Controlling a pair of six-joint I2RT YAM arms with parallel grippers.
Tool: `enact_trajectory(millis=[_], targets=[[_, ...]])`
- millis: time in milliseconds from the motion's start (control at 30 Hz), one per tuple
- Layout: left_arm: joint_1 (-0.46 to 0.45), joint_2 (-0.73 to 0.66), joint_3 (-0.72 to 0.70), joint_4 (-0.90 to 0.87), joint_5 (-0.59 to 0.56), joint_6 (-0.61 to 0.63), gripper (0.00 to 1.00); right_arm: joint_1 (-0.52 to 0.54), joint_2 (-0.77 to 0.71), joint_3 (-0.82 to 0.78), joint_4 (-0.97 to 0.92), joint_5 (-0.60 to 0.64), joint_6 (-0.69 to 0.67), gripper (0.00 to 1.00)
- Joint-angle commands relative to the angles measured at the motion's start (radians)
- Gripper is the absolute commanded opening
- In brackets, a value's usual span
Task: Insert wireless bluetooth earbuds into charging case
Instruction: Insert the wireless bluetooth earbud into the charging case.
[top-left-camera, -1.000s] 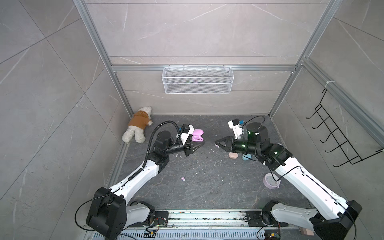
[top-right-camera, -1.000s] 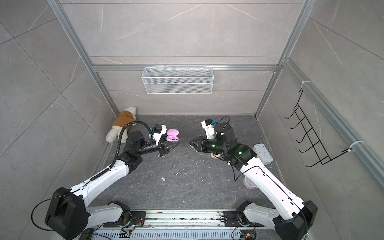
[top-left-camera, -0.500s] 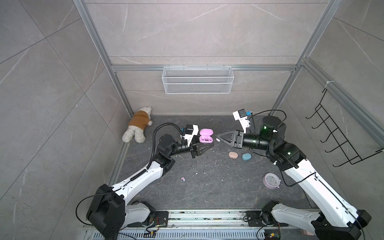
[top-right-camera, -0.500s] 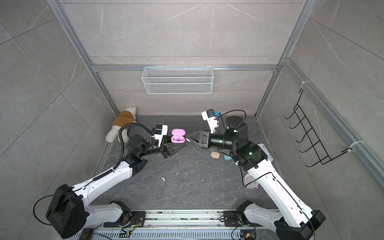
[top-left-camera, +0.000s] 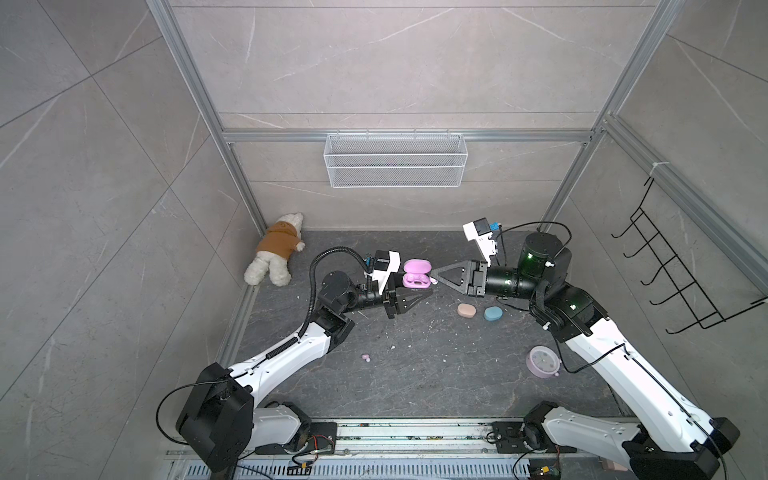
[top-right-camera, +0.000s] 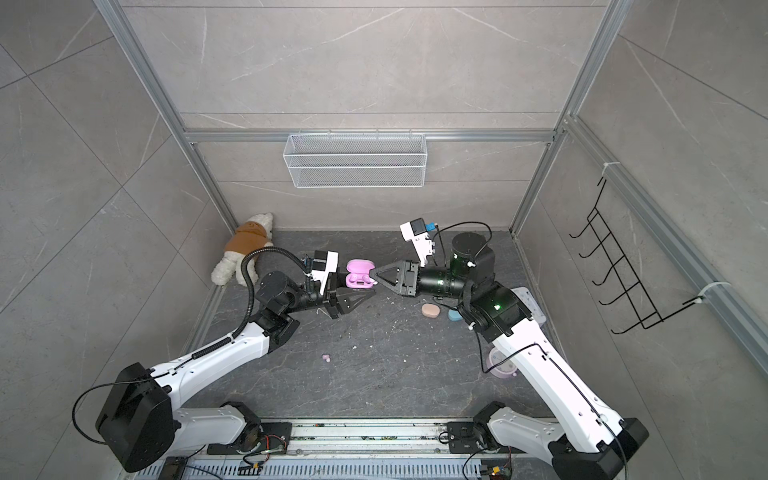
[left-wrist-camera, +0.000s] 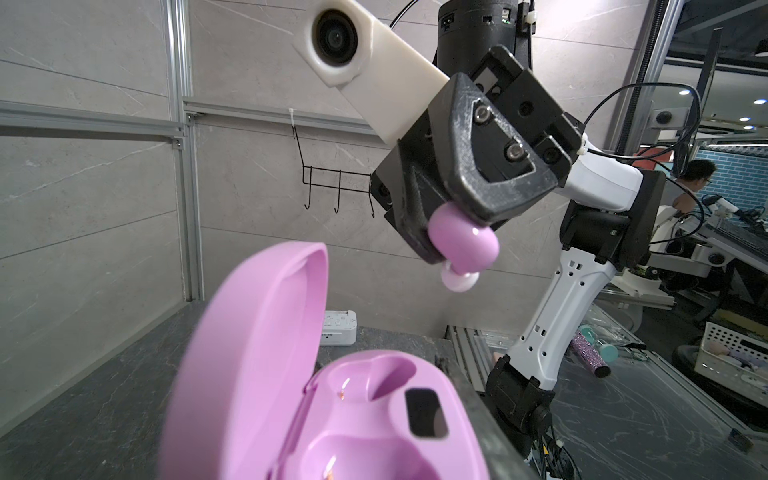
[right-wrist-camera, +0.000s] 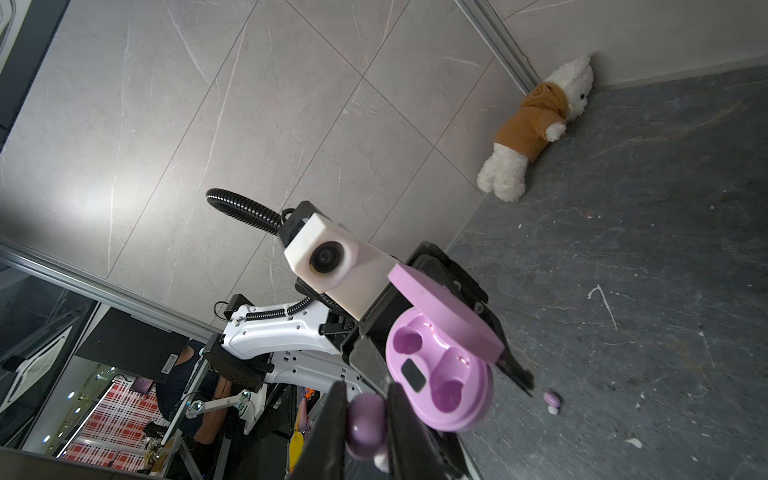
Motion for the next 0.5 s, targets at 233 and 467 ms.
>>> enact_trajectory(millis=[233, 467], targets=[[-0.018, -0.043, 0.007, 0.039, 0.047, 0.013, 0.19, 0.011, 0.019, -0.021, 0.019, -0.012, -0.005, 0.2], [-0.023, -0.043, 0.016, 0.039, 0.042, 0.017, 0.19, 0.027, 0.026, -0.022, 0.017, -0.003, -0.012, 0.2]])
